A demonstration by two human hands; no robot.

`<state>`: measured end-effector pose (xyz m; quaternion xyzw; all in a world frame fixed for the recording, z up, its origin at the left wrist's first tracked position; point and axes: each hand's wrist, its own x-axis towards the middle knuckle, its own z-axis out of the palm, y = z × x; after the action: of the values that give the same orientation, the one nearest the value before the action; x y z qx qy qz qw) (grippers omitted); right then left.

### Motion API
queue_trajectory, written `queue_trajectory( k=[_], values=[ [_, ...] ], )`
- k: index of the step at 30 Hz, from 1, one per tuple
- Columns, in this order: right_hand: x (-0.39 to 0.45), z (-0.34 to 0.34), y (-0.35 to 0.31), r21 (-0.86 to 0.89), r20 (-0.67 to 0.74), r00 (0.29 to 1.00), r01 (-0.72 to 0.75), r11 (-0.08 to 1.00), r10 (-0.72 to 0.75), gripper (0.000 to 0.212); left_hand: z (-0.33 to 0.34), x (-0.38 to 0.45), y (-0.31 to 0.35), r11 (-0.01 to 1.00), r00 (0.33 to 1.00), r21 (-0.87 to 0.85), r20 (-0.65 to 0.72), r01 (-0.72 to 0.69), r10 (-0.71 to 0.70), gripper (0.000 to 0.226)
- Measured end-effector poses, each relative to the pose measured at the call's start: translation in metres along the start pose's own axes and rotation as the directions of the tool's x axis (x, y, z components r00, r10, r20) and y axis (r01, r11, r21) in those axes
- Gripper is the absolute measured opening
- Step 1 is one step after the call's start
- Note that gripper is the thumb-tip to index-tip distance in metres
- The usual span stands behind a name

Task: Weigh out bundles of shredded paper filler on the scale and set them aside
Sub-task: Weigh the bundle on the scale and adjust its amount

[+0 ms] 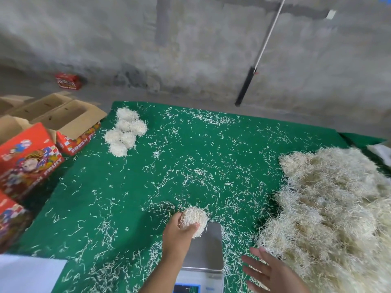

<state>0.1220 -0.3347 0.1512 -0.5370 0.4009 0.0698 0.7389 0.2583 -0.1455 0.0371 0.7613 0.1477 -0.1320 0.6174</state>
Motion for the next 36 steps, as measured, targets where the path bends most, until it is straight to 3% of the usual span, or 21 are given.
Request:
queue_trajectory(
  k=[2, 5, 7, 16, 23, 27, 32, 36],
  values=[
    [0.009, -0.002, -0.007, 0.009, -0.056, 0.996, -0.066, 0.998, 0.066, 0.044, -0.001, 0.003, -0.005, 1.0, 1.0, 0.004, -0.003, 0.01, -0.01, 0.076],
    [0.019, -0.012, -0.004, -0.024, 0.044, 0.978, -0.204, 0.979, 0.205, 0.046, 0.001, 0.004, -0.015, 0.999, 0.999, 0.01, 0.024, 0.043, -0.044, 0.077],
    [0.025, -0.017, 0.002, -0.044, 0.074, 0.972, -0.22, 0.974, 0.223, 0.046, 0.003, 0.004, -0.022, 0.998, 0.997, 0.025, 0.056, 0.053, -0.054, 0.074],
    [0.02, -0.021, 0.02, -0.159, 0.088, 0.982, -0.151, 0.976, 0.167, 0.055, 0.012, -0.008, -0.039, 0.994, 0.995, 0.069, 0.052, 0.083, -0.087, 0.044],
    [0.016, -0.031, 0.026, -0.174, 0.083, 0.986, -0.126, 0.977, 0.141, 0.039, 0.008, -0.017, -0.037, 0.991, 1.0, 0.132, 0.001, 0.009, -0.01, 0.045],
    [0.011, -0.034, 0.027, -0.187, 0.089, 0.988, -0.109, 0.976, 0.127, 0.036, -0.018, -0.018, -0.041, 0.987, 0.997, 0.158, -0.075, 0.015, -0.003, 0.059],
    [0.01, -0.034, 0.032, -0.176, 0.076, 0.989, -0.112, 0.978, 0.127, 0.032, -0.063, -0.026, -0.061, 0.988, 0.98, 0.15, -0.2, 0.042, -0.011, 0.039],
    [0.012, -0.03, 0.042, -0.162, 0.085, 0.989, -0.105, 0.981, 0.12, 0.03, -0.078, -0.037, -0.073, 0.989, 0.981, 0.138, -0.193, 0.045, -0.017, 0.026]
  ],
)
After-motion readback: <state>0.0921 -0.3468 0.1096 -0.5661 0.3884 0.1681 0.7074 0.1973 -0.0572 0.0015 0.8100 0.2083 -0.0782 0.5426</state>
